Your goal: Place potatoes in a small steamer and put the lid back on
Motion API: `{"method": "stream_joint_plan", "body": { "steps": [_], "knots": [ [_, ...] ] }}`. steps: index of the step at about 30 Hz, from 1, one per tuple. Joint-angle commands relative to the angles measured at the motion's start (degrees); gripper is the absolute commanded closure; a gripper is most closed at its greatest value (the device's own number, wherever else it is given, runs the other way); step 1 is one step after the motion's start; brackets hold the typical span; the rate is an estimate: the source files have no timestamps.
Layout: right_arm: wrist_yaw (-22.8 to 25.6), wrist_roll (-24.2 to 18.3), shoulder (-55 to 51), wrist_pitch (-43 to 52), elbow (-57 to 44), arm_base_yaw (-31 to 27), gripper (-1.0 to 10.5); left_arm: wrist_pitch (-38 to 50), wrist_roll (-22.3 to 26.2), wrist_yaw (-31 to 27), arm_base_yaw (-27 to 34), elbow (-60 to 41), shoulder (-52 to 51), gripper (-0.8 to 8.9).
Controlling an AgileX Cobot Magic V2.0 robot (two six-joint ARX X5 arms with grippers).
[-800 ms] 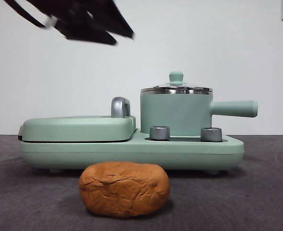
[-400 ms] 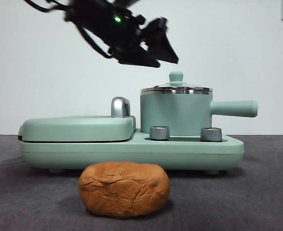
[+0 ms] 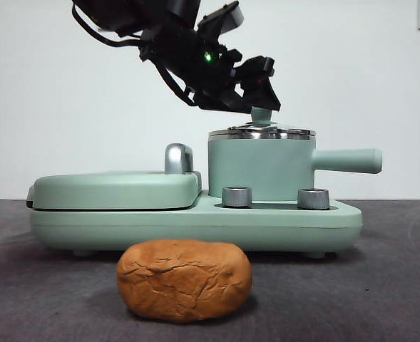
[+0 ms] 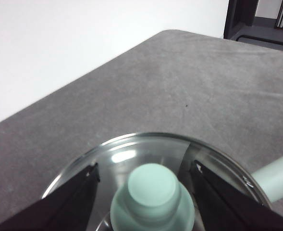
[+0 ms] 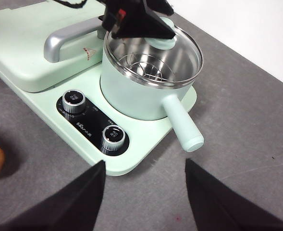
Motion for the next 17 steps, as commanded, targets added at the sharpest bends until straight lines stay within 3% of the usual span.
{"method": "stream_joint_plan", "body": {
  "steps": [1, 4, 13, 17],
  "knots": [
    [0.1, 0.8, 0.3, 0.2, 1.1, 0.3, 6.8, 0.5, -0.2, -0.1, -0.5, 1.9, 1.8, 5.15],
    [0.1, 0.8, 0.3, 0.2, 1.1, 0.3, 6.8, 0.1, -0.3, -0.1, -0.5, 1.9, 1.9, 5.19],
    [0.1, 0.9, 0.3, 0.2, 1.1, 0.3, 6.8, -0.1, -0.3, -0.1, -0.5, 1.9, 2.0, 7.26],
    [0.1, 1.6, 0.3, 0.2, 1.1, 0.3, 6.8, -0.4, -0.2, -0.1, -0.5, 1.9, 2.0, 7.6]
  ]
}}
